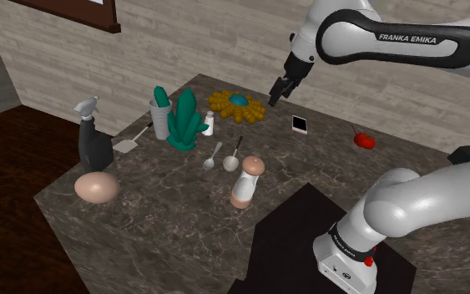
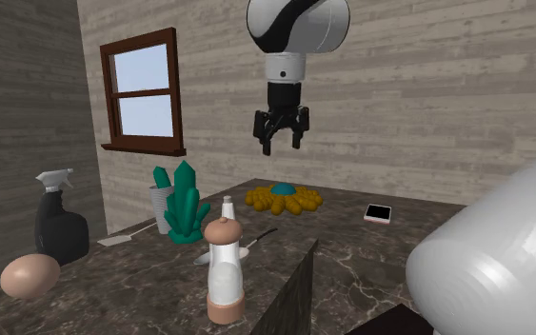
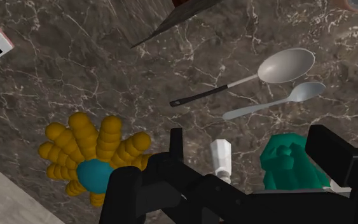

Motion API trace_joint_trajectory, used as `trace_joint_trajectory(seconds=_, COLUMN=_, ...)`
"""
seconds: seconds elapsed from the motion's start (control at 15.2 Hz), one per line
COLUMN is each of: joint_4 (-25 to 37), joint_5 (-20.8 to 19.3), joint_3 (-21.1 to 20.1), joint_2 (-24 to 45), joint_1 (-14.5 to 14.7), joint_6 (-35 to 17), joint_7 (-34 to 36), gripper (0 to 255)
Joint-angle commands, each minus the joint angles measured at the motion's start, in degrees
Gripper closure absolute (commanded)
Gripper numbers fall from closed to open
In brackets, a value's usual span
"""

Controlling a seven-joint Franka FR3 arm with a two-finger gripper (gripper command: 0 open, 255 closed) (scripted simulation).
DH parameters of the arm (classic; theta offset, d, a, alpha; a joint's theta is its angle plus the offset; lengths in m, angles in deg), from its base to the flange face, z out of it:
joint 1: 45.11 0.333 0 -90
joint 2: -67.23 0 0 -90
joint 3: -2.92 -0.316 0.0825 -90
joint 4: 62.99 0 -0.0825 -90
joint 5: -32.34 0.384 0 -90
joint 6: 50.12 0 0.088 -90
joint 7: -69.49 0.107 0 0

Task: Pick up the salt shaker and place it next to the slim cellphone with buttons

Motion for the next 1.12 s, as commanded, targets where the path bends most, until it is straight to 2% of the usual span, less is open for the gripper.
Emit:
trace_joint_trajectory(seconds=0.0, joint_4=0.3, joint_5=0.2, joint_3=-0.1, joint_2=3.5, joint_1=0.0, joint_6=-3.6, joint_7=0.2, gripper=0)
trace_joint_trajectory(seconds=0.53, joint_4=5.5, joint_5=0.5, joint_3=-0.6, joint_2=19.8, joint_1=0.1, joint_6=-15.1, joint_7=0.8, gripper=0)
trace_joint_trajectory(seconds=1.06, joint_4=15.6, joint_5=0.4, joint_3=-1.1, joint_2=37.0, joint_1=0.5, joint_6=-22.7, joint_7=1.3, gripper=0)
